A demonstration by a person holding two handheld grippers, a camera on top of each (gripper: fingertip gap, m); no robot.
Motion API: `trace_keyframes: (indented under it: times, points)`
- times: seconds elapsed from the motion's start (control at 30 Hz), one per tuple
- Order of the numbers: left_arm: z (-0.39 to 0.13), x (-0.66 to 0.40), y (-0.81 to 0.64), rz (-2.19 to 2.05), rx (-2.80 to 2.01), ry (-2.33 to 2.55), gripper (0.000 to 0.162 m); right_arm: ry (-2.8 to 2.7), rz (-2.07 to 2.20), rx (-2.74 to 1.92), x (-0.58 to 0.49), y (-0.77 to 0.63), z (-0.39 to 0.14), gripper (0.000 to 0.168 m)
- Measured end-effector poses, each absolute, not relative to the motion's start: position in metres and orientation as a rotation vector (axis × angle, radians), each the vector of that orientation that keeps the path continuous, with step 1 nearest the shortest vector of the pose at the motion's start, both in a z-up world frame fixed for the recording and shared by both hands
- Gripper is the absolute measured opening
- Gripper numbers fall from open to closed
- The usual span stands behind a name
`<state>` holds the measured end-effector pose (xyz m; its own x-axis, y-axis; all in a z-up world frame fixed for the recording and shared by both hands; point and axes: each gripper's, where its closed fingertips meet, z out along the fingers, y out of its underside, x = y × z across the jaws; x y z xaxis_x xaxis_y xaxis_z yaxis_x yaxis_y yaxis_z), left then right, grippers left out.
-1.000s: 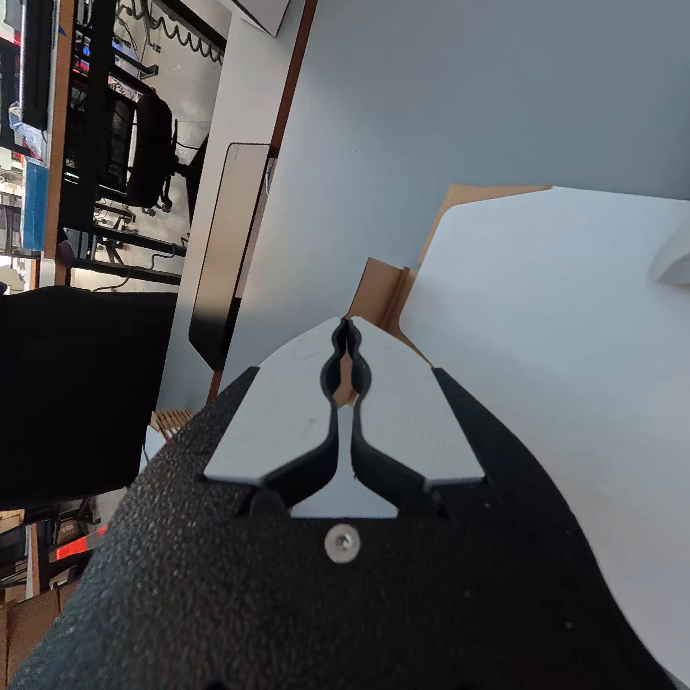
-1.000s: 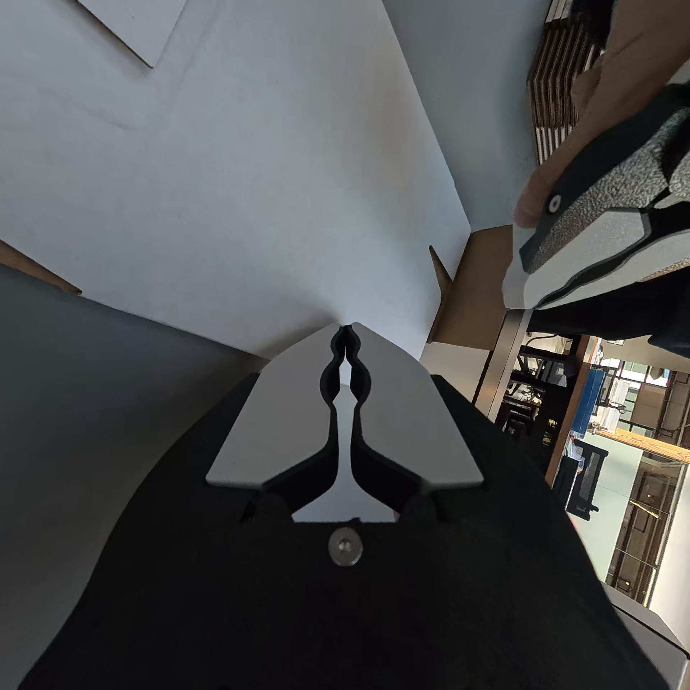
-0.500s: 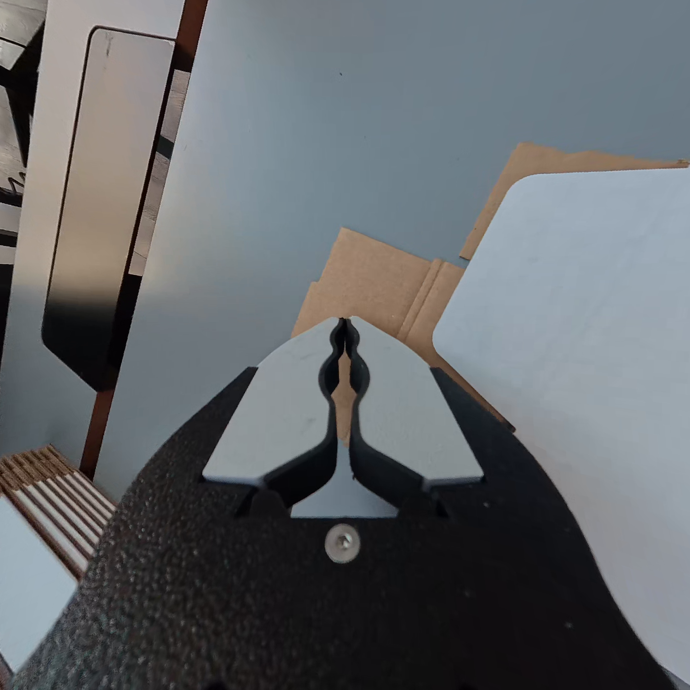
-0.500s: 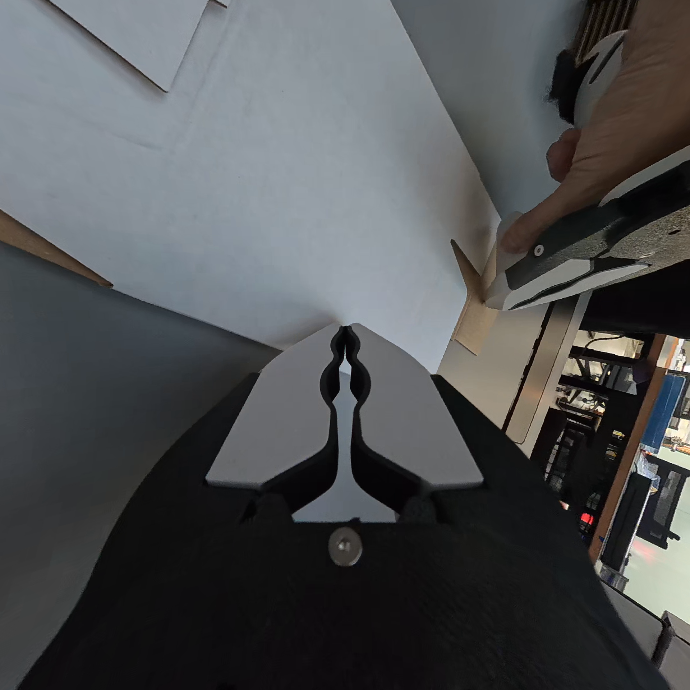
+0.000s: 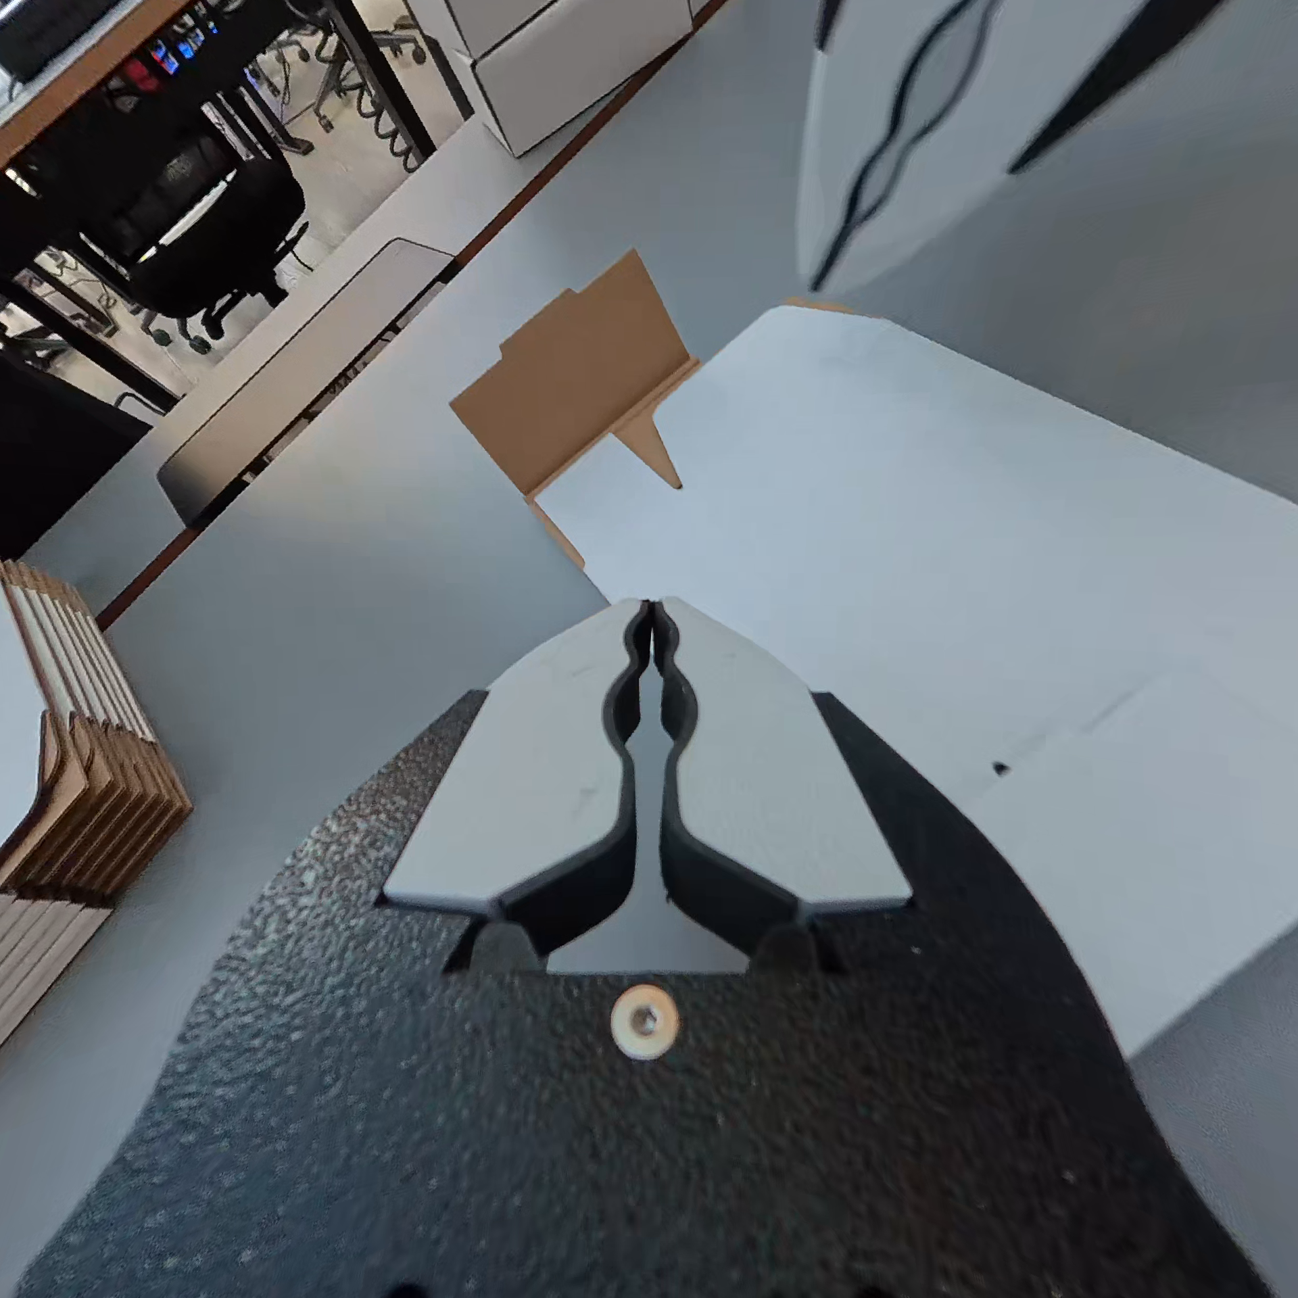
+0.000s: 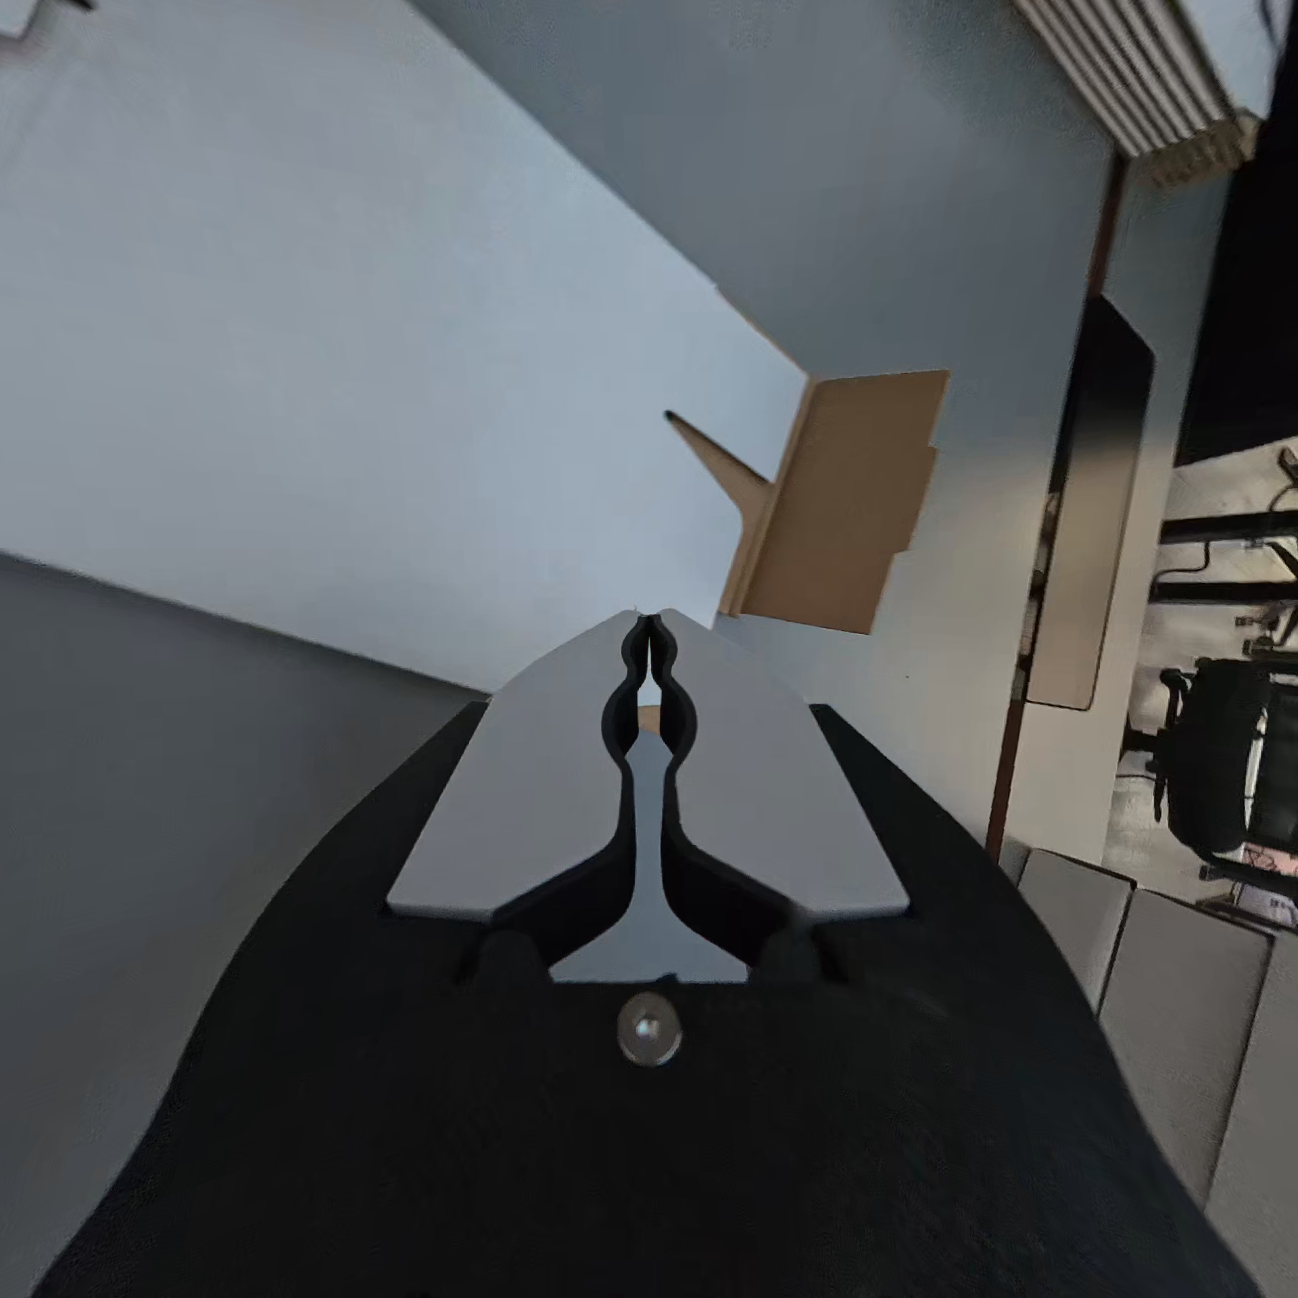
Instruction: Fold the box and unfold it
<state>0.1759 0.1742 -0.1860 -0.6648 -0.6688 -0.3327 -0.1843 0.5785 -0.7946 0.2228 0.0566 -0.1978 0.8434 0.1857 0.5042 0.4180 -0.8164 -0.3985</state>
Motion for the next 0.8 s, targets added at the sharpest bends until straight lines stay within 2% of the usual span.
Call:
trace_keyframes:
  times: [0.1,0.33,0.63,0.8]
  points:
    - [-0.19,0.139,0.166,-1.063,-0.64,2.257,0.0,-0.278,-0.641,-2.358,0.234,0.094,-0.182,0.0]
    - [-0.2,0.106,0.137,-1.023,-0.47,2.426,0.0,-0.22,-0.721,-2.636,0.257,0.108,-0.232,0.0]
    - [-0.222,0.129,0.138,-0.904,-0.444,2.536,0.0,-0.282,-0.923,-2.571,0.275,0.108,-0.232,0.0]
    - [-0.23,0.138,0.139,-0.827,-0.426,2.608,0.0,-0.222,-0.88,-2.508,0.282,0.109,-0.232,0.0]
